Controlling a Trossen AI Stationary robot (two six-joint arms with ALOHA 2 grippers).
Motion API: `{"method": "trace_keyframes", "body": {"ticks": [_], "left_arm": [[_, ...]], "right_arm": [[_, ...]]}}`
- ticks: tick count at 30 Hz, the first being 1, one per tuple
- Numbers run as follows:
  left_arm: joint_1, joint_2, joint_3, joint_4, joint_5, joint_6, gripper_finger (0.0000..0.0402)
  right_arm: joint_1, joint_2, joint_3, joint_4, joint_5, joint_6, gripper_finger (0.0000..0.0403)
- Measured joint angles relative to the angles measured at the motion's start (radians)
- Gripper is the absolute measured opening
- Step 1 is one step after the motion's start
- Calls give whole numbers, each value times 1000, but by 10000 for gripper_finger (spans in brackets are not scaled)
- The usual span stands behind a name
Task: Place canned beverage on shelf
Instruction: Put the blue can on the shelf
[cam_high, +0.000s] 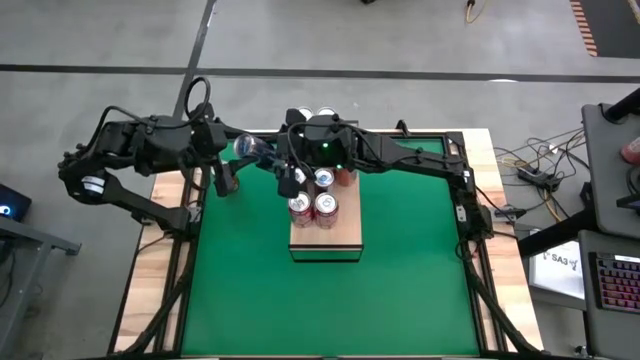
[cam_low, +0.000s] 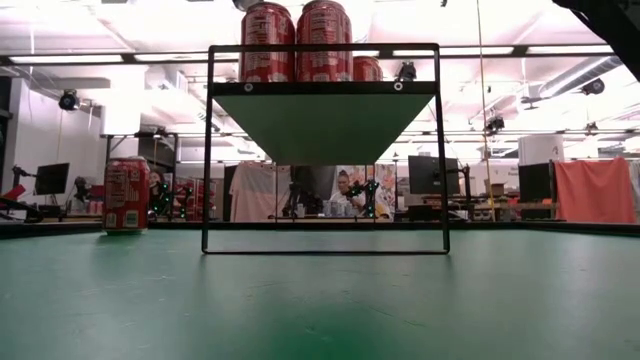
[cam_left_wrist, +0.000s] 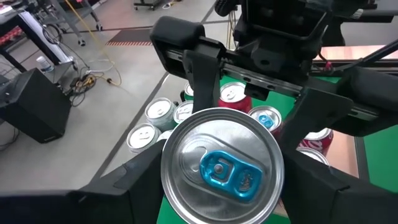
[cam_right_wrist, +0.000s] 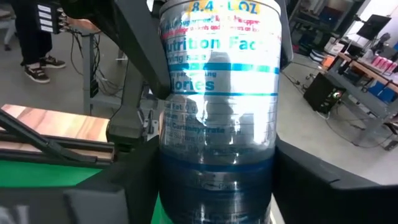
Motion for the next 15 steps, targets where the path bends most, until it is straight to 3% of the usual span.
{"method": "trace_keyframes", "body": {"ticks": [3, 15], "left_arm": [[0, -1, 0, 10, 0, 7, 242], [0, -8, 0, 13, -1, 24, 298]], "right_arm": [[-2, -3, 0, 1, -2, -5, 212], [-3, -5, 0, 3, -1, -3, 212]]}}
